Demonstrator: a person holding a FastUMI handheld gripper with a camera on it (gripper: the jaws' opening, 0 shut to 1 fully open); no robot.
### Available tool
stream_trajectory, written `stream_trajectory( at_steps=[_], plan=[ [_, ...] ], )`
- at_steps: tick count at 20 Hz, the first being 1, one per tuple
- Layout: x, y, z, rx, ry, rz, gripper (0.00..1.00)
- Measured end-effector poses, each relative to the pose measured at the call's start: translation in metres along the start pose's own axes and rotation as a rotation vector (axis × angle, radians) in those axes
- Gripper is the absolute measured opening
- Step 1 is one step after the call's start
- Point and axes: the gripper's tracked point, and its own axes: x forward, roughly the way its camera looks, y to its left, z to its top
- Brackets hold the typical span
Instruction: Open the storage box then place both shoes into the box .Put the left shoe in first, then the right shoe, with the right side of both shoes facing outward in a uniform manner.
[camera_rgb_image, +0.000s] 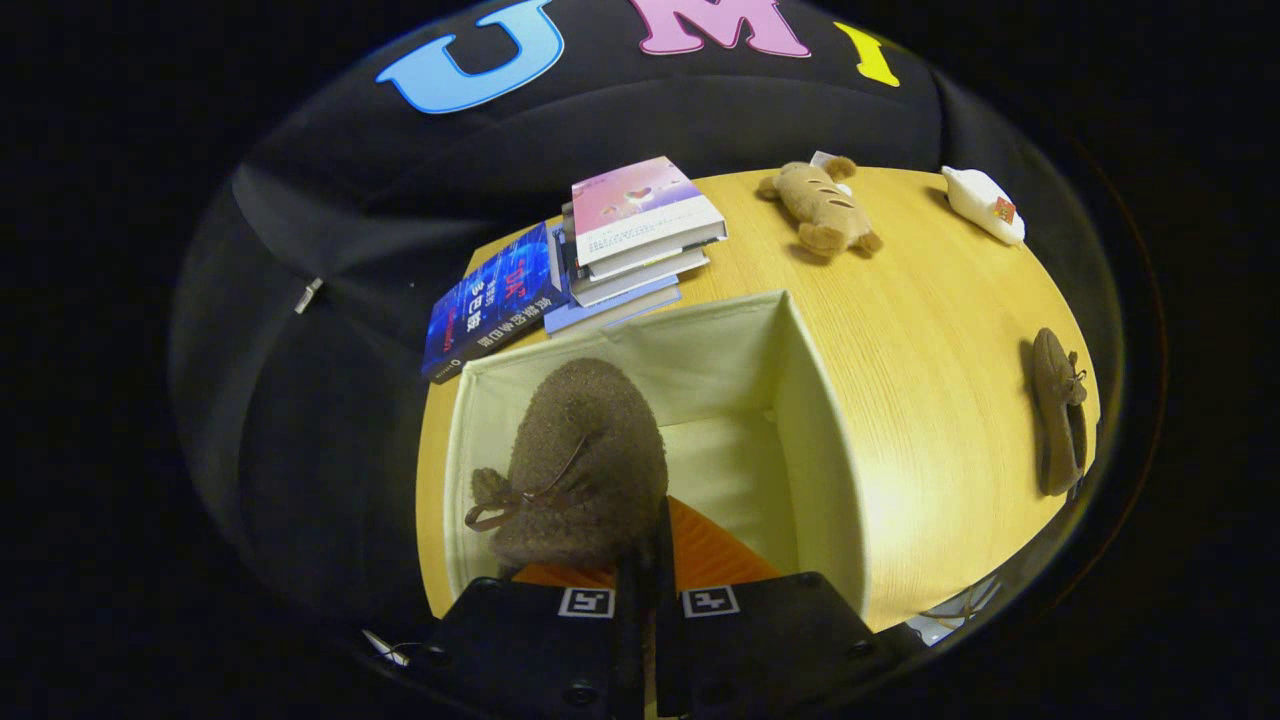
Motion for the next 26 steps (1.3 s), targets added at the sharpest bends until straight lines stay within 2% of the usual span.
stream_trajectory(
  at_steps=[2, 5, 8, 11, 13, 18, 21, 24, 26],
  plan=[
    [0.012, 0.011, -0.013, -0.032, 0.042, 0.031, 0.15],
    [0.008, 0.018, -0.038, -0.111, 0.111, 0.073, 0.57],
    [-0.023, 0.025, -0.023, -0.152, 0.042, 0.166, 1.00],
    [-0.070, -0.002, 0.012, -0.213, -0.074, 0.208, 0.99],
    [-0.101, -0.047, 0.038, -0.242, -0.171, 0.199, 0.99],
    [-0.155, -0.219, 0.075, -0.247, -0.337, 0.027, 0.99],
    [-0.160, -0.332, 0.074, -0.186, -0.319, -0.109, 0.99],
    [-0.153, -0.409, 0.055, -0.085, -0.273, -0.165, 0.99],
    [-0.144, -0.460, 0.038, -0.077, -0.234, -0.200, 0.99]
  ],
)
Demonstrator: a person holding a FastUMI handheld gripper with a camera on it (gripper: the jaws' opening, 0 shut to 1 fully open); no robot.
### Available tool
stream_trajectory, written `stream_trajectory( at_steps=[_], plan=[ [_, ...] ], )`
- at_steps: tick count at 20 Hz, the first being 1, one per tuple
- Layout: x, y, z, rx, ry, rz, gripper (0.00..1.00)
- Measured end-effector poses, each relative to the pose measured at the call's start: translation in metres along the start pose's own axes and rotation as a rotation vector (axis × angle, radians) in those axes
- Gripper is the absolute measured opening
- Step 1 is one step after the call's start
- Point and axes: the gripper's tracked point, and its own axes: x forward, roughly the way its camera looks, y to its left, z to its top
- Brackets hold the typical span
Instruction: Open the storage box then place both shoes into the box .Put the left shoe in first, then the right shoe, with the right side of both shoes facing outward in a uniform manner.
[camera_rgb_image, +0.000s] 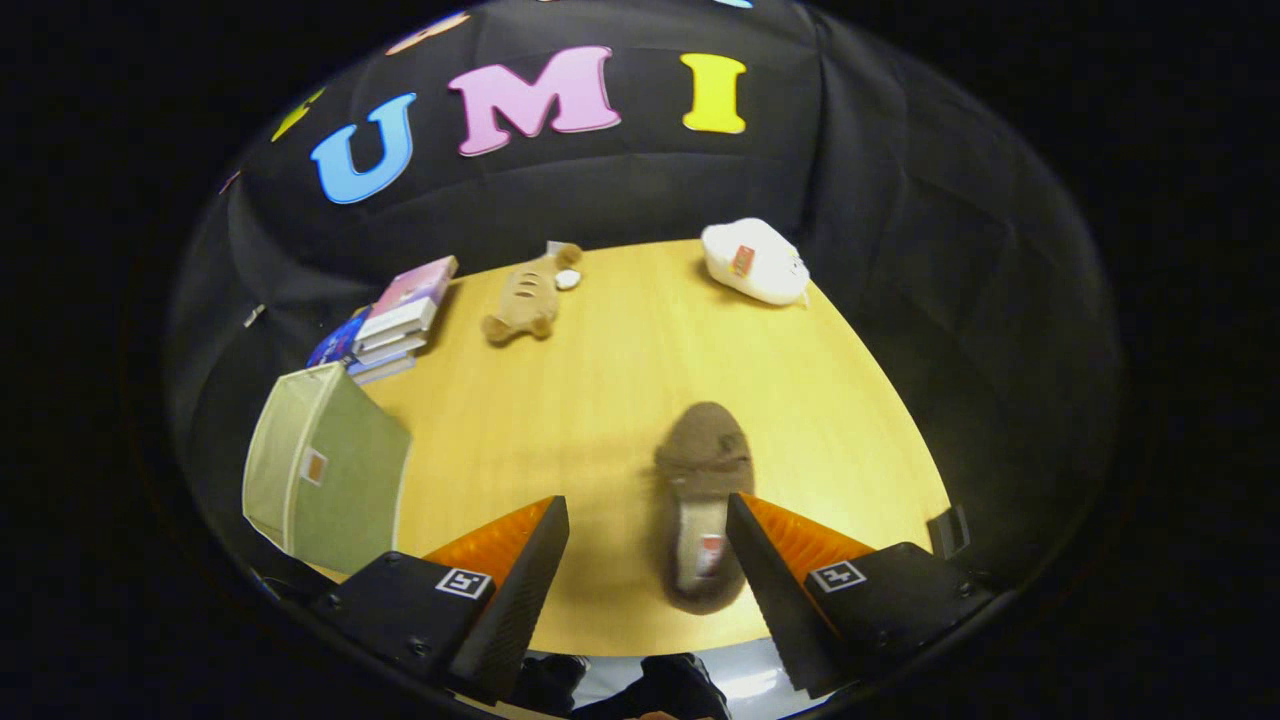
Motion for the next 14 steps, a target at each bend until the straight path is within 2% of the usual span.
stream_trajectory(
  at_steps=[3, 7, 10, 12, 14],
  plan=[
    [0.030, -0.043, -0.028, -0.011, 0.062, -0.017, 0.99],
    [0.079, -0.058, -0.048, 0.010, 0.113, 0.046, 0.99],
    [0.108, -0.060, -0.040, 0.119, 0.118, 0.069, 0.98],
    [0.120, -0.055, -0.035, 0.186, 0.119, 0.080, 0.84],
    [0.123, -0.051, -0.033, 0.186, 0.118, 0.069, 0.49]
  ],
)
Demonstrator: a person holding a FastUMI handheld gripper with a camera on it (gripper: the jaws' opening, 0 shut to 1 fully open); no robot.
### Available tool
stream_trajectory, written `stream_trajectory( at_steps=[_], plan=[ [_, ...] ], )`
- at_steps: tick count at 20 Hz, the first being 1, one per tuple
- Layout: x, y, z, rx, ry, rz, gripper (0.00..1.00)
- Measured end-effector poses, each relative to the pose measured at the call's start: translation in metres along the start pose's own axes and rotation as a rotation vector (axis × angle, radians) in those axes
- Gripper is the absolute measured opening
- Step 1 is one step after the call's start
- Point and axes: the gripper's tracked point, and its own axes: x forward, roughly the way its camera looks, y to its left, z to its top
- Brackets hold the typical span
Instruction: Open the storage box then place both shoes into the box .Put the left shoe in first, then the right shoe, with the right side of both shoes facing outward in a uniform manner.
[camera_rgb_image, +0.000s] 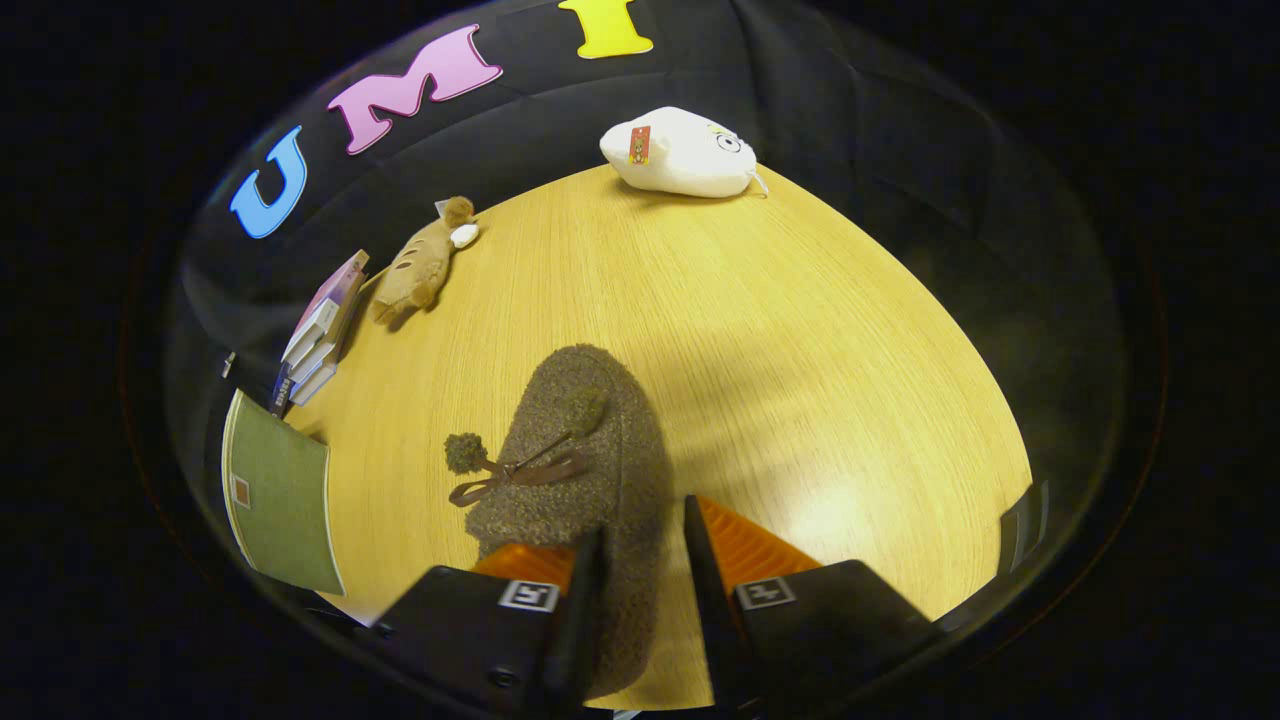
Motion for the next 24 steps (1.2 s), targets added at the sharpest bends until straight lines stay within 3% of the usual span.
stream_trajectory(
  at_steps=[1, 2, 3, 5, 13, 18, 24],
  plan=[
    [0.002, -0.001, -0.002, -0.018, 0.003, -0.023, 0.27],
    [0.001, -0.006, -0.003, -0.043, -0.003, -0.048, 0.26],
    [-0.001, -0.006, -0.002, -0.059, -0.008, -0.066, 0.17],
    [-0.004, 0.004, -0.005, -0.049, 0.013, -0.046, 0.07],
    [-0.088, 0.089, 0.025, 0.022, -0.062, 0.013, 0.07],
    [-0.154, 0.219, 0.047, 0.014, -0.142, 0.124, 0.07],
    [-0.179, 0.377, 0.025, -0.011, -0.109, 0.274, 0.07]
  ],
)
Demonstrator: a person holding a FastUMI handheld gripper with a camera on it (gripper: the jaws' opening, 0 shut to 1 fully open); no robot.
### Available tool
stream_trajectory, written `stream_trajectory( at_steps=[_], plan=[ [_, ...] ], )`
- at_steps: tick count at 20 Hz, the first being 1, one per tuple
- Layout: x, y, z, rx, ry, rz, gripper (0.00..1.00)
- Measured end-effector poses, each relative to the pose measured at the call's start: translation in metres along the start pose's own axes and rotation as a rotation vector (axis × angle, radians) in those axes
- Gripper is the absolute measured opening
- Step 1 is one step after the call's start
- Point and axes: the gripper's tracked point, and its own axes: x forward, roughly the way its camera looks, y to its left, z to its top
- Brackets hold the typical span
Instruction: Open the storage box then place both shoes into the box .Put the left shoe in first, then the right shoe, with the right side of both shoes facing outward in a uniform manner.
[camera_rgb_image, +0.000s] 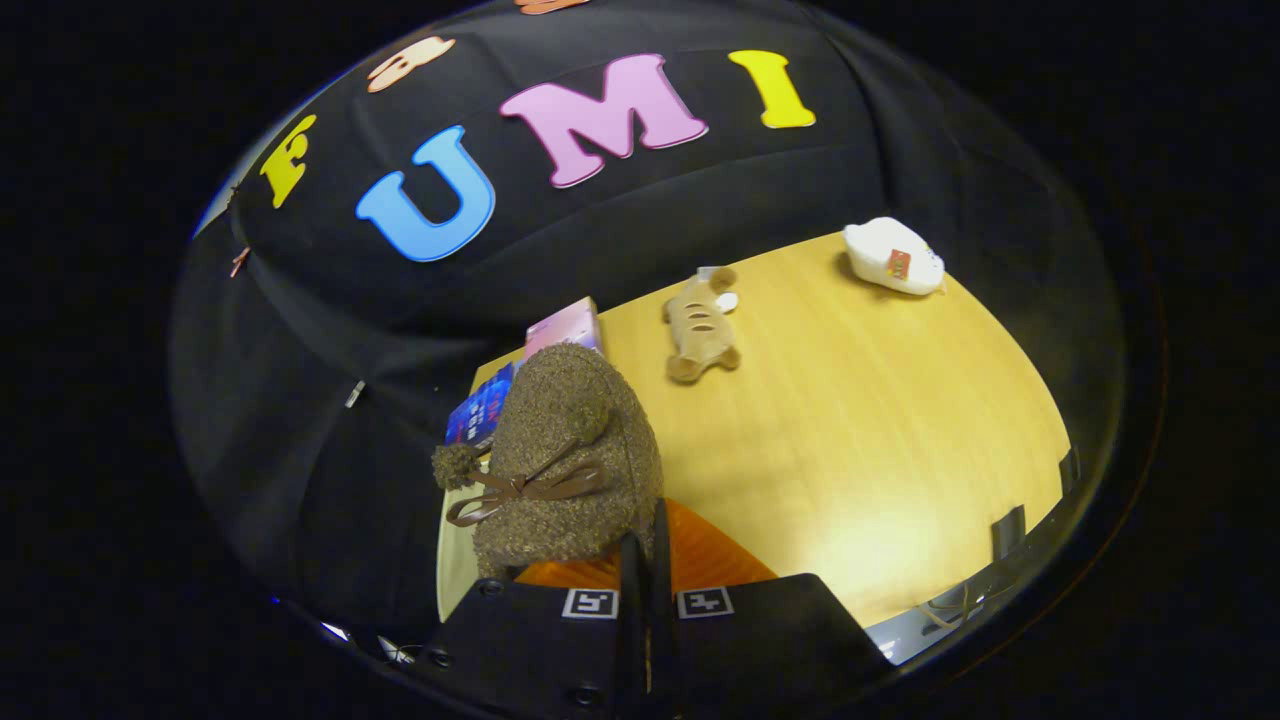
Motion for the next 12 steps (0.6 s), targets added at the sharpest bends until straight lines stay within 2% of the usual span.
stream_trajectory(
  at_steps=[3, 5, 11, 12],
  plan=[
    [0.022, 0.060, -0.027, -0.042, 0.057, 0.036, 0.07],
    [0.040, 0.082, -0.047, -0.054, 0.102, 0.039, 0.07],
    [0.094, 0.074, -0.101, -0.098, 0.219, -0.099, 0.08],
    [0.097, 0.071, -0.106, -0.106, 0.225, -0.118, 0.11]
  ],
)
